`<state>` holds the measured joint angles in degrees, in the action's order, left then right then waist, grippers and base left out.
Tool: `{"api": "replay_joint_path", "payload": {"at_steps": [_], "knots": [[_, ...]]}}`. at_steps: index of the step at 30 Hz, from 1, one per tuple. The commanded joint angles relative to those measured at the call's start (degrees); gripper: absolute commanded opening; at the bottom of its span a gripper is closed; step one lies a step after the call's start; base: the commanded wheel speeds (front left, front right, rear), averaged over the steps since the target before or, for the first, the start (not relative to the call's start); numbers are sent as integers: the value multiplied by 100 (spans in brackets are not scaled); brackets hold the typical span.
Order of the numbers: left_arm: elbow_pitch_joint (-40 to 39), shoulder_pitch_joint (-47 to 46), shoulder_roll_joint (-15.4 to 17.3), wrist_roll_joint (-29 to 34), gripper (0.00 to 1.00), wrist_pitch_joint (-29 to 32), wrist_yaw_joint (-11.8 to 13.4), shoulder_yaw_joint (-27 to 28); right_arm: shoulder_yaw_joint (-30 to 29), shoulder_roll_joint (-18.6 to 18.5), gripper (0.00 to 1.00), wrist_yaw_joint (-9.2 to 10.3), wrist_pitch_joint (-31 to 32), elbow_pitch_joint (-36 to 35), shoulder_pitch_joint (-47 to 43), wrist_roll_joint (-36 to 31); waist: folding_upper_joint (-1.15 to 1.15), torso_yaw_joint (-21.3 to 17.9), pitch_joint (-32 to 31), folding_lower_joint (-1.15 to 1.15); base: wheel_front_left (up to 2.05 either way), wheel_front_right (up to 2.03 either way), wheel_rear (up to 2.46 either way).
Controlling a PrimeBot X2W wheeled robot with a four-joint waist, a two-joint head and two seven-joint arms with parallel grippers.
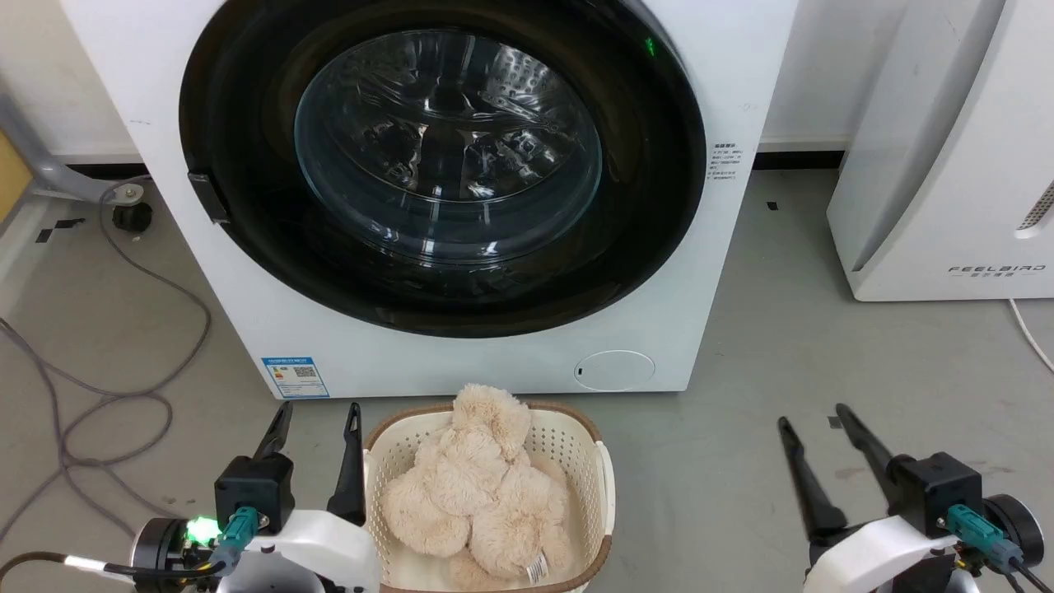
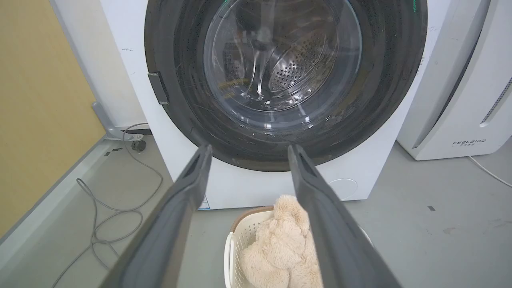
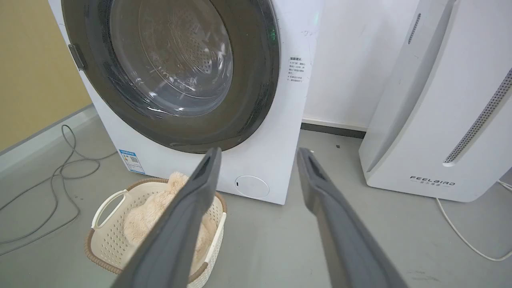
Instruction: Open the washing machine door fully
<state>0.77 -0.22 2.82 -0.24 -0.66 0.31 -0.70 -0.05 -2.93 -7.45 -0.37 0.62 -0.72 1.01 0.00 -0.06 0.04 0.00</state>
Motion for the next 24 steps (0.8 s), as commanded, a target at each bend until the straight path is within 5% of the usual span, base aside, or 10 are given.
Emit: {"api": "replay_joint_path", "payload": {"at_steps": [1, 12, 24], "knots": [[44, -32, 2, -70, 100, -76, -1, -10, -8, 0, 0, 0, -67, 38, 3, 41, 0, -2, 1, 0, 0, 0, 0], [111, -64, 2, -140, 100, -207, -1, -68, -18, 1, 0, -1, -204, 83, 25, 296, 0, -2, 5, 0, 0, 0, 0], [166, -112, 2, -263, 100, -351, -5, -124, -108, 1, 0, -1, -351, 106, 254, 2079, 0, -2, 43, 0, 0, 0, 0]]}}
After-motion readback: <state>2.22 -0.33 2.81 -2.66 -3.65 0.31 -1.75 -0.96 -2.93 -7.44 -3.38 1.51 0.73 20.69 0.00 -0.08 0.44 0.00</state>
